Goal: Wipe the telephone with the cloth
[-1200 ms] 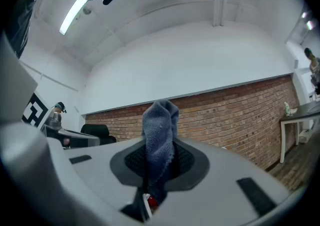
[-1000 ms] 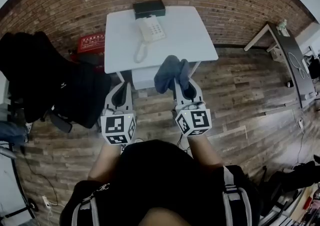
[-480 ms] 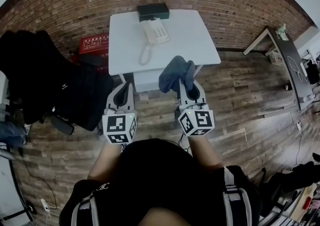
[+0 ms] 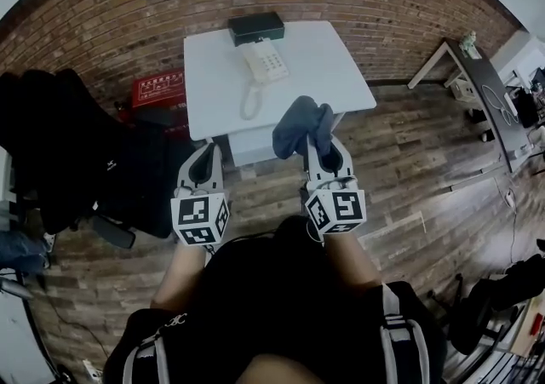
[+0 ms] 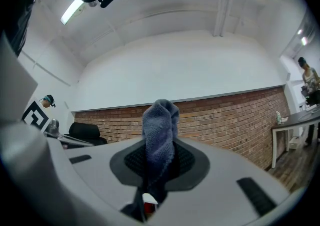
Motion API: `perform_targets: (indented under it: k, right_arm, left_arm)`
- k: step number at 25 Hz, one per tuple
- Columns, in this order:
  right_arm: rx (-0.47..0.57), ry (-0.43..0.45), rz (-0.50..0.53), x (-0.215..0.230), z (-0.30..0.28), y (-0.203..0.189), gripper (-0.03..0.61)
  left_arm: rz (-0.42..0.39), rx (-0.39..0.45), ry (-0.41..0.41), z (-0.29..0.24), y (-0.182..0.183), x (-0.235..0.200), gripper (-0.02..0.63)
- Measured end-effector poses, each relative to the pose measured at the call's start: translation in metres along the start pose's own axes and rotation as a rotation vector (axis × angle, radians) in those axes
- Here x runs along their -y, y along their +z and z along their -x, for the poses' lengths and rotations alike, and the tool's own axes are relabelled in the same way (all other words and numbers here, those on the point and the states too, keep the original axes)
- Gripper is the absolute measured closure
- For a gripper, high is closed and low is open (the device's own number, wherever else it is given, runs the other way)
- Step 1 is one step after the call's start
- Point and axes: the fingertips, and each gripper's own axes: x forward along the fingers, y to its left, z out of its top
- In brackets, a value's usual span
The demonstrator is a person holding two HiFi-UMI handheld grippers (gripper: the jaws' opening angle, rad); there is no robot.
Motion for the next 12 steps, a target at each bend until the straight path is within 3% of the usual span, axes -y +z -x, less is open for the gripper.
perform_targets:
  k: [12]
  right_arm:
    - [0.001,0.013,0.027,0.036,-0.048,-0.02,0.531]
  left_arm:
    - [-0.006,-0.027,-0.002,-0.069,-0.009,-0.008,0.617]
